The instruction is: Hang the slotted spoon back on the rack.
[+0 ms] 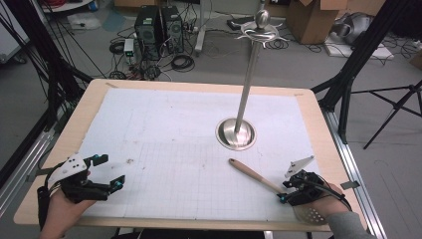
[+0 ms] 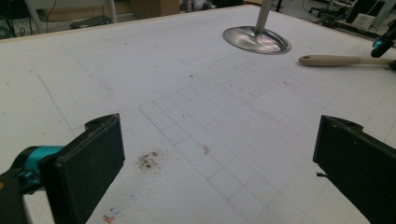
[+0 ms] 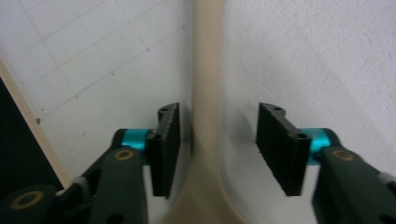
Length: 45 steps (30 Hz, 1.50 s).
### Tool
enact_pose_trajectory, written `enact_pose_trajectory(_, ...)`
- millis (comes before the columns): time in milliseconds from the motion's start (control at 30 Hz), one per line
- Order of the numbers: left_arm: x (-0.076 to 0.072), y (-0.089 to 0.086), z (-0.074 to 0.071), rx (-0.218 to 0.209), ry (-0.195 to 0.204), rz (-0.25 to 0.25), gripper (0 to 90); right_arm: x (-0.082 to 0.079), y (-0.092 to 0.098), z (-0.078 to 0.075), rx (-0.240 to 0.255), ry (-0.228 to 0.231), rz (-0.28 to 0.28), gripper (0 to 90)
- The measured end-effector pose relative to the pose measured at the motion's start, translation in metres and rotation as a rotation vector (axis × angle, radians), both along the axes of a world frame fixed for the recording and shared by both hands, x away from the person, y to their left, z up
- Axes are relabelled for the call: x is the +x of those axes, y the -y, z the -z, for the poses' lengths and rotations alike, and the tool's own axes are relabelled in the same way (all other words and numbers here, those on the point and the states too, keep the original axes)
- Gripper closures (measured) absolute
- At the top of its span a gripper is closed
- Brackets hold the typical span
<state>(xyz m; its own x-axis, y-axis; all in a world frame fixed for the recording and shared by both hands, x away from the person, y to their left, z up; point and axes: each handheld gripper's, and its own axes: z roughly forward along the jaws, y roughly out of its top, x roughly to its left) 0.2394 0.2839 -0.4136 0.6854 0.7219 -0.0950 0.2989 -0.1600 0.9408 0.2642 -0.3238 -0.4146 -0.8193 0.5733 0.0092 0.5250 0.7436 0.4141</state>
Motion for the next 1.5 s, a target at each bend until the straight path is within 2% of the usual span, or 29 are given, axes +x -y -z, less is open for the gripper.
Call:
enact_pose_trajectory(100,0.000,0.000,0.000,0.001,-0.001,0.002,2.4,-0.001,0.001,0.000,-0.001,0.001,0.006,62.0)
enact_pose_trajectory(200,0.000,0.000,0.001,0.005,-0.002,0.005,2.4,-0.002,0.000,0.000,0.004,0.002,-0.012,70.1)
enact_pose_trajectory(300,0.000,0.001,0.000,0.005,-0.001,0.004,2.4,-0.003,0.000,0.000,0.022,-0.015,-0.008,77.0)
enact_pose_trajectory(400,0.000,0.001,0.000,0.004,-0.001,0.004,2.4,-0.003,0.001,0.000,0.037,-0.024,0.011,77.9)
enact_pose_trajectory(567,0.000,0.001,0.001,0.004,0.000,0.003,2.4,-0.004,0.003,0.000,0.047,-0.018,0.006,78.2)
enact_pose_trajectory(767,0.000,0.002,0.001,0.006,-0.004,0.004,2.4,-0.005,0.007,-0.001,0.087,-0.015,0.025,78.3)
enact_pose_trajectory(1033,0.001,0.001,0.001,0.003,-0.002,0.005,2.4,-0.004,0.010,-0.011,0.158,0.032,0.049,78.3)
enact_pose_trajectory(1233,0.002,-0.001,0.000,-0.018,-0.001,0.006,2.4,-0.001,0.012,-0.015,0.186,0.043,0.076,78.4)
enact_pose_trajectory(1333,0.001,-0.001,-0.001,-0.019,0.002,0.008,2.4,0.002,0.010,-0.016,0.195,0.054,0.071,78.4)
enact_pose_trajectory(1500,0.001,-0.002,-0.001,-0.023,0.005,0.010,2.4,0.005,0.007,-0.026,0.244,0.087,0.047,78.4)
